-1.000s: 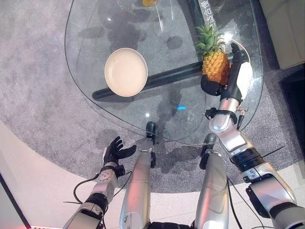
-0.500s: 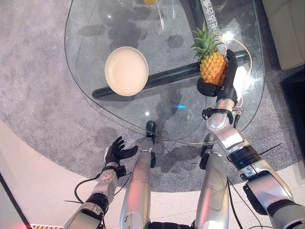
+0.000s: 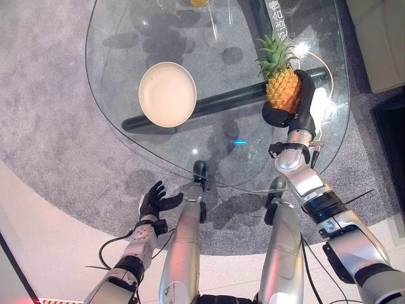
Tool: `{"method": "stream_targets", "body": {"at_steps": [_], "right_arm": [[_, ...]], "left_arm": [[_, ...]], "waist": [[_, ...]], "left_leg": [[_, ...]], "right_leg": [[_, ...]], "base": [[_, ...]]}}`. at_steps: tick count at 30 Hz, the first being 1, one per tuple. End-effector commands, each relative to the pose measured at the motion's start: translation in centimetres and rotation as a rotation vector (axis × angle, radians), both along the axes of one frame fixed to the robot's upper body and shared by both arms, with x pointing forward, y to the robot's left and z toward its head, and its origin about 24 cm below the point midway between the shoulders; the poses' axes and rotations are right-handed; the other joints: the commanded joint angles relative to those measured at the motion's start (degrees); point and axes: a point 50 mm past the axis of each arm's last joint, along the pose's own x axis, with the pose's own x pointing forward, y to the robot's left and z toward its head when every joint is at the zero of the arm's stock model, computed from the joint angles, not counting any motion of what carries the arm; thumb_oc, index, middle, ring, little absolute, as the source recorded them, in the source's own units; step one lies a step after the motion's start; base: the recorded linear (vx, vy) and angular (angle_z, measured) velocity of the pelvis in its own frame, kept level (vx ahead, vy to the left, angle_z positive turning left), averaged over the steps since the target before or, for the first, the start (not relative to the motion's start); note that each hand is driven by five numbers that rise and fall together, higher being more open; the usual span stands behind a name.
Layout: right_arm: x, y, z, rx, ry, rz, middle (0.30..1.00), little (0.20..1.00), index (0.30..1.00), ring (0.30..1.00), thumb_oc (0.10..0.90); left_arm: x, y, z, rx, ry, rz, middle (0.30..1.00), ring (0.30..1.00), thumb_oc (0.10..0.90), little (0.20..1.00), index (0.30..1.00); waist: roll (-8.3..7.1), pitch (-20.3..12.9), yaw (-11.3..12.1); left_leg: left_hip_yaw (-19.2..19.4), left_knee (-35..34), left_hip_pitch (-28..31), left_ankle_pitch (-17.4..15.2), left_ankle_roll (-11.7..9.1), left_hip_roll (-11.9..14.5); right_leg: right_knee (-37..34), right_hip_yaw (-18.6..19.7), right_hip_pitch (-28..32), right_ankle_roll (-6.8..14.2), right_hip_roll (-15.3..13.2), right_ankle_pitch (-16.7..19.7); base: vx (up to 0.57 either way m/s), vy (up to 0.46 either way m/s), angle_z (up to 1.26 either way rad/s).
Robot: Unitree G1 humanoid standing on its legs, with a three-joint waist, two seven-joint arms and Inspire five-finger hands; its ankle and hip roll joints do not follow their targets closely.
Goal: Pick up the fruit to the plate
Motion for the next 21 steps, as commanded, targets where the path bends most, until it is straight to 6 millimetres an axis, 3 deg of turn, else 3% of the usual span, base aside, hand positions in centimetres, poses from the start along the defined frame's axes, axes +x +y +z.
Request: {"method": "stream_targets", "body": {"at_steps": [1, 9, 12, 21], "right_arm": [[0.0, -1.4, 0.3, -0.007, 0.000, -0.020, 0.300, 0.200, 0.300, 0.300, 0.100], [-0.1, -1.3, 0.0, -0.001, -0.004, -0.029, 0.300, 0.200, 0.300, 0.300, 0.100], [-0.1, -1.1, 0.2, -0.006, -0.010, -0.026, 0.300, 0.200, 0.300, 0.300, 0.100], [-0.7, -0.6, 0.8, 0.008, -0.071, -0.016, 0.300, 0.200, 0.300, 0.300, 0.100]], "left_arm": [[-0.8, 1.8, -0.3, -0.107, -0.022, 0.175, 0.900, 0.900, 0.800, 0.900, 0.900], [-0.3, 4.9, 1.3, -0.227, -0.119, 0.512, 0.900, 0.900, 0.800, 0.900, 0.900], [0.0, 6.5, 2.9, -0.234, -0.200, 0.653, 0.900, 0.900, 0.800, 0.900, 0.900], [2.5, 10.3, 11.4, -0.129, -0.513, 0.935, 0.900, 0.900, 0.800, 0.900, 0.900]], "waist": [[2.91, -1.29, 0.47], [2.78, -1.29, 0.71], [2.67, -1.29, 0.66], [1.89, -1.29, 0.17]], "left_leg": [[1.31, 4.42, 0.51, -3.58, 2.96, 0.39], [0.83, 4.11, 0.98, -3.55, 2.80, 0.11], [0.72, 3.99, 1.14, -3.48, 2.64, 0.13], [0.46, 3.44, 1.66, -3.25, 2.37, 0.13]], "right_leg": [[-6.54, -1.04, -0.62, -0.70, -0.59, 9.34], [-6.14, -1.14, -0.24, -0.82, -0.55, 8.59], [-5.77, -0.96, -0.29, -0.97, -0.35, 8.24], [-5.88, -0.82, 0.38, -1.08, 0.00, 7.89]], "base": [[0.00, 0.000, 0.00], [0.00, 0.000, 0.00], [0.00, 0.000, 0.00], [0.00, 0.000, 0.00]]}}
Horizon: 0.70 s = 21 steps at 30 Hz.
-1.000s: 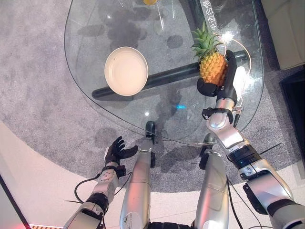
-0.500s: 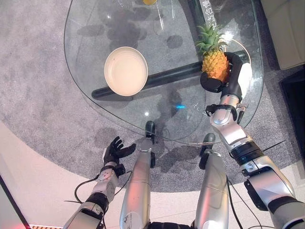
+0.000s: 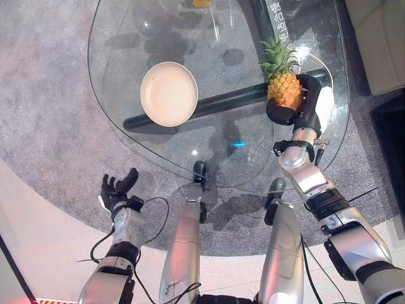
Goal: Pick up the fruit to the plate
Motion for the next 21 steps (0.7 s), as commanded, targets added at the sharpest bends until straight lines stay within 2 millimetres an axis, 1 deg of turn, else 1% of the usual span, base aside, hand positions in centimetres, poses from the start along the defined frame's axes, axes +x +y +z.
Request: {"method": "stream_targets", "body": {"at_steps": [1, 3, 4, 5, 6, 7, 9, 10, 12, 15, 21], "right_arm": [[-0.9, -0.1, 1.3, 0.014, -0.107, 0.010, 0.300, 0.200, 0.300, 0.300, 0.100], [-1.0, 0.1, 1.6, 0.015, -0.125, 0.015, 0.300, 0.200, 0.300, 0.300, 0.100], [-1.1, 0.2, 1.8, 0.017, -0.137, 0.020, 0.300, 0.200, 0.300, 0.300, 0.100], [-1.2, 0.3, 2.1, 0.015, -0.161, 0.028, 0.300, 0.200, 0.300, 0.300, 0.100], [-1.4, 0.3, 2.3, 0.016, -0.174, 0.035, 0.300, 0.200, 0.300, 0.300, 0.100], [-1.5, 0.4, 2.5, 0.010, -0.193, 0.040, 0.300, 0.200, 0.300, 0.300, 0.100], [-2.1, 0.7, 3.2, -0.013, -0.251, 0.057, 0.300, 0.200, 0.300, 0.300, 0.100], [-2.3, 0.9, 3.4, -0.020, -0.276, 0.060, 0.300, 0.200, 0.300, 0.300, 0.100], [-2.5, 1.1, 3.7, -0.024, -0.299, 0.069, 0.300, 0.200, 0.300, 0.300, 0.100], [-3.0, 1.6, 4.0, -0.034, -0.343, 0.095, 0.300, 0.200, 0.300, 0.300, 0.100], [-3.8, 2.3, 4.9, -0.046, -0.427, 0.157, 0.300, 0.200, 0.300, 0.300, 0.100]], "left_arm": [[-0.3, 4.7, 5.4, 0.176, -0.157, 0.267, 0.900, 0.900, 0.800, 0.900, 0.900], [0.1, 4.9, 7.2, 0.218, -0.214, 0.299, 0.900, 0.900, 0.800, 0.900, 0.900], [0.3, 4.9, 8.3, 0.247, -0.249, 0.317, 0.900, 0.900, 0.800, 0.900, 0.900], [0.5, 4.7, 9.9, 0.298, -0.300, 0.332, 0.900, 0.900, 0.800, 0.900, 0.900], [0.6, 4.6, 10.8, 0.311, -0.333, 0.339, 0.900, 0.900, 0.800, 0.900, 0.900], [0.7, 4.3, 11.6, 0.333, -0.367, 0.344, 0.900, 0.900, 0.800, 0.900, 0.900], [0.9, 3.2, 14.3, 0.367, -0.476, 0.337, 0.900, 0.900, 0.800, 0.900, 0.900], [1.0, 2.6, 15.0, 0.375, -0.521, 0.323, 0.900, 0.900, 0.800, 0.900, 0.900], [1.0, 1.8, 15.8, 0.399, -0.568, 0.306, 0.900, 0.900, 0.800, 0.900, 0.900], [1.0, 0.0, 17.2, 0.421, -0.670, 0.254, 0.900, 0.900, 0.800, 0.900, 0.900], [0.7, -2.3, 19.1, 0.461, -0.819, 0.134, 0.900, 0.900, 0.800, 0.900, 0.900]], "waist": [[1.83, -1.29, -0.13], [1.74, -1.29, -0.29], [1.69, -1.29, -0.40], [1.62, -1.29, -0.53], [1.58, -1.29, -0.59], [1.55, -1.29, -0.68], [1.40, -1.29, -0.74], [1.33, -1.29, -0.75], [1.22, -1.29, -0.76], [1.06, -1.29, -0.79], [0.76, -1.29, -0.93]], "left_leg": [[1.20, 3.43, 1.34, -3.74, 2.54, 0.11], [1.26, 3.35, 1.40, -3.75, 2.49, 0.11], [1.28, 3.30, 1.46, -3.78, 2.46, 0.13], [1.33, 3.16, 1.54, -3.76, 2.41, 0.16], [1.37, 3.08, 1.60, -3.78, 2.41, 0.20], [1.36, 3.11, 1.55, -3.82, 2.39, 0.22], [1.33, 3.09, 1.56, -4.01, 2.46, 0.11], [1.30, 3.10, 1.47, -4.10, 2.47, 0.08], [1.30, 3.04, 1.42, -4.16, 2.53, 0.07], [1.38, 2.68, 1.32, -4.26, 2.69, 0.16], [1.47, 2.45, 1.63, -4.42, 2.79, 0.25]], "right_leg": [[-6.43, -0.50, -0.03, -0.94, -0.10, 7.97], [-6.59, -0.42, 0.07, -0.97, -0.04, 7.96], [-6.71, -0.38, 0.17, -0.98, -0.02, 7.95], [-6.89, -0.34, 0.30, -0.99, 0.03, 7.97], [-7.04, -0.28, 0.37, -1.01, 0.02, 8.01], [-7.02, -0.20, 0.32, -0.98, 0.08, 8.02], [-7.24, -0.10, 0.43, -0.90, 0.14, 8.06], [-7.38, -0.12, 0.42, -0.80, 0.13, 8.12], [-7.56, -0.21, 0.44, -0.76, 0.14, 8.17], [-8.09, -0.33, 0.50, -0.65, 0.20, 8.33], [-8.69, -0.44, 0.99, -0.39, 0.26, 8.64]], "base": [[0.00, 0.000, 0.00], [0.00, 0.000, 0.00], [0.00, 0.000, 0.00], [0.00, 0.000, 0.00], [0.00, 0.000, 0.00], [0.00, 0.000, 0.00], [0.00, 0.000, 0.00], [0.00, 0.000, 0.00], [0.00, 0.000, 0.00], [0.00, 0.000, 0.00], [0.00, 0.000, 0.00]]}}
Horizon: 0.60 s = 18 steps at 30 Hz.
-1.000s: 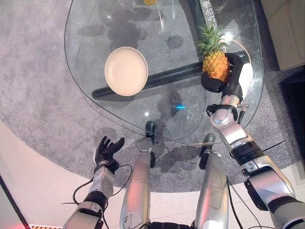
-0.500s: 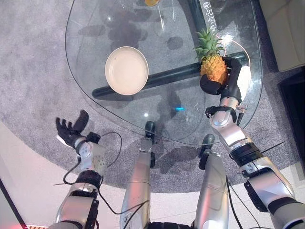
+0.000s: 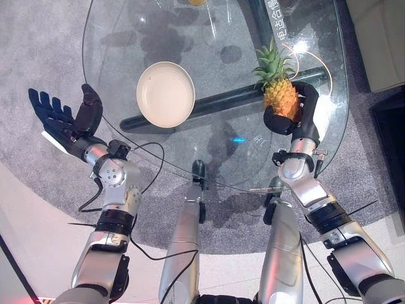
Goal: Pick up the fruit to the plate
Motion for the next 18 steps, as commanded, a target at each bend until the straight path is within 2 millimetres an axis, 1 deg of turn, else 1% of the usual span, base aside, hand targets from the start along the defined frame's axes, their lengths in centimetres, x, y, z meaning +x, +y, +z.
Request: {"method": "stream_targets", "body": {"at_steps": [1, 7, 10, 12, 18], "right_arm": [[-1.7, 2.1, 6.5, -0.002, -0.375, 0.122, 0.300, 0.200, 0.300, 0.300, 0.100], [-2.6, 3.3, 7.9, -0.035, -0.470, 0.198, 0.300, 0.200, 0.300, 0.300, 0.100], [-3.1, 3.6, 8.3, -0.041, -0.507, 0.225, 0.300, 0.200, 0.300, 0.300, 0.100], [-3.4, 4.0, 8.9, -0.039, -0.543, 0.254, 0.300, 0.200, 0.300, 0.300, 0.100], [-4.3, 4.8, 9.9, -0.049, -0.616, 0.312, 0.300, 0.200, 0.300, 0.300, 0.100]], "left_arm": [[-1.2, -0.1, 4.5, 0.156, -0.257, -0.016, 0.900, 0.900, 0.800, 0.900, 0.900], [-1.4, -3.3, 6.5, 0.300, -0.376, -0.235, 0.900, 0.900, 0.800, 0.900, 0.900], [-1.5, -4.5, 7.2, 0.343, -0.417, -0.313, 0.900, 0.900, 0.800, 0.900, 0.900], [-1.5, -5.7, 8.0, 0.374, -0.442, -0.395, 0.900, 0.900, 0.800, 0.900, 0.900], [-1.2, -7.2, 8.7, 0.394, -0.474, -0.520, 0.900, 0.900, 0.800, 0.900, 0.900]], "waist": [[0.75, -1.31, -0.42], [0.50, -1.31, -0.76], [0.37, -1.31, -1.03], [0.22, -1.31, -1.34], [-0.04, -1.31, -2.04]], "left_leg": [[1.50, 3.33, 1.68, -4.78, 3.23, 0.11], [1.79, 2.90, 2.04, -4.78, 3.47, 0.16], [1.88, 2.70, 2.35, -4.78, 3.55, 0.12], [2.05, 2.68, 2.42, -4.83, 3.66, 0.11], [2.55, 2.22, 3.01, -4.79, 3.73, 0.23]], "right_leg": [[-7.91, -0.39, 1.01, -0.74, -0.07, 8.46], [-8.71, -0.35, 1.48, -0.57, 0.05, 8.92], [-8.99, -0.23, 1.71, -0.38, 0.10, 9.21], [-9.24, -0.15, 1.76, -0.16, 0.14, 9.49], [-10.08, 0.08, 2.29, 0.06, 0.25, 9.95]], "base": [[0.00, 0.000, 0.00], [0.00, 0.000, 0.00], [0.00, 0.000, 0.00], [0.00, 0.000, 0.00], [0.00, 0.000, 0.00]]}}
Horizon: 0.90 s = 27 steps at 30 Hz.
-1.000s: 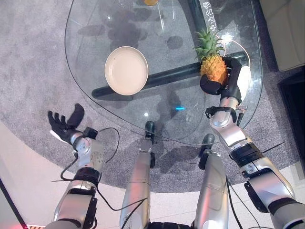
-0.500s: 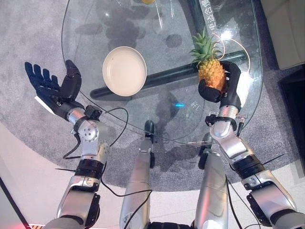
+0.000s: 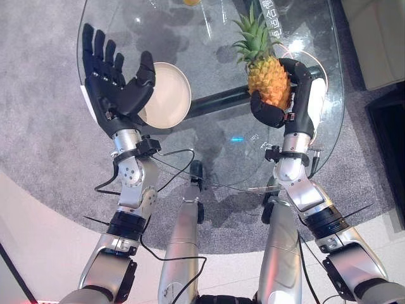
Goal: Pick up the fruit to the plate
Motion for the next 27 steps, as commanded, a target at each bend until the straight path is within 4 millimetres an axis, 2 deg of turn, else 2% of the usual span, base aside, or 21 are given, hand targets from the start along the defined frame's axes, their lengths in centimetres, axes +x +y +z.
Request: {"method": "stream_targets", "body": {"at_steps": [1, 6, 18, 27], "right_arm": [[-3.1, 1.7, 7.1, 0.015, -0.399, 0.150, 0.300, 0.200, 0.300, 0.300, 0.100], [-3.4, 2.3, 7.5, 0.009, -0.420, 0.178, 0.300, 0.200, 0.300, 0.300, 0.100], [-4.2, 4.6, 8.7, -0.019, -0.462, 0.277, 0.300, 0.200, 0.300, 0.300, 0.100], [-4.5, 5.9, 9.2, -0.055, -0.453, 0.339, 0.300, 0.200, 0.300, 0.300, 0.100]], "left_arm": [[-1.3, -1.0, 5.3, 0.000, -0.264, -0.092, 0.900, 0.900, 0.800, 0.900, 0.900], [-0.8, -1.4, 5.2, -0.033, -0.253, -0.178, 0.900, 0.900, 0.800, 0.900, 0.900], [0.3, -4.3, 4.8, -0.200, -0.228, -0.513, 0.900, 0.900, 0.800, 0.900, 0.900], [0.4, -6.1, 4.9, -0.254, -0.217, -0.663, 0.900, 0.900, 0.800, 0.900, 0.900]], "waist": [[0.26, -1.39, 0.20], [-0.02, -1.39, -0.18], [-0.40, -1.39, -0.74], [-0.44, -1.39, -0.78]], "left_leg": [[2.31, 2.29, 3.10, -4.81, 3.69, 0.02], [2.60, 2.30, 3.36, -4.91, 3.65, 0.12], [3.08, 1.39, 3.72, -4.67, 3.51, 0.28], [3.32, 0.84, 4.16, -4.60, 3.51, 0.20]], "right_leg": [[-9.62, 0.17, 2.22, -0.06, 0.10, 9.77], [-10.02, 0.32, 2.55, 0.00, 0.07, 9.84], [-11.36, 0.08, 3.07, 0.12, -0.03, 10.23], [-12.45, -0.28, 3.76, 0.23, -0.48, 10.55]], "base": [[0.00, 0.000, 0.00], [0.00, 0.006, -0.05], [0.00, 0.000, 0.00], [0.00, 0.000, 0.00]]}}
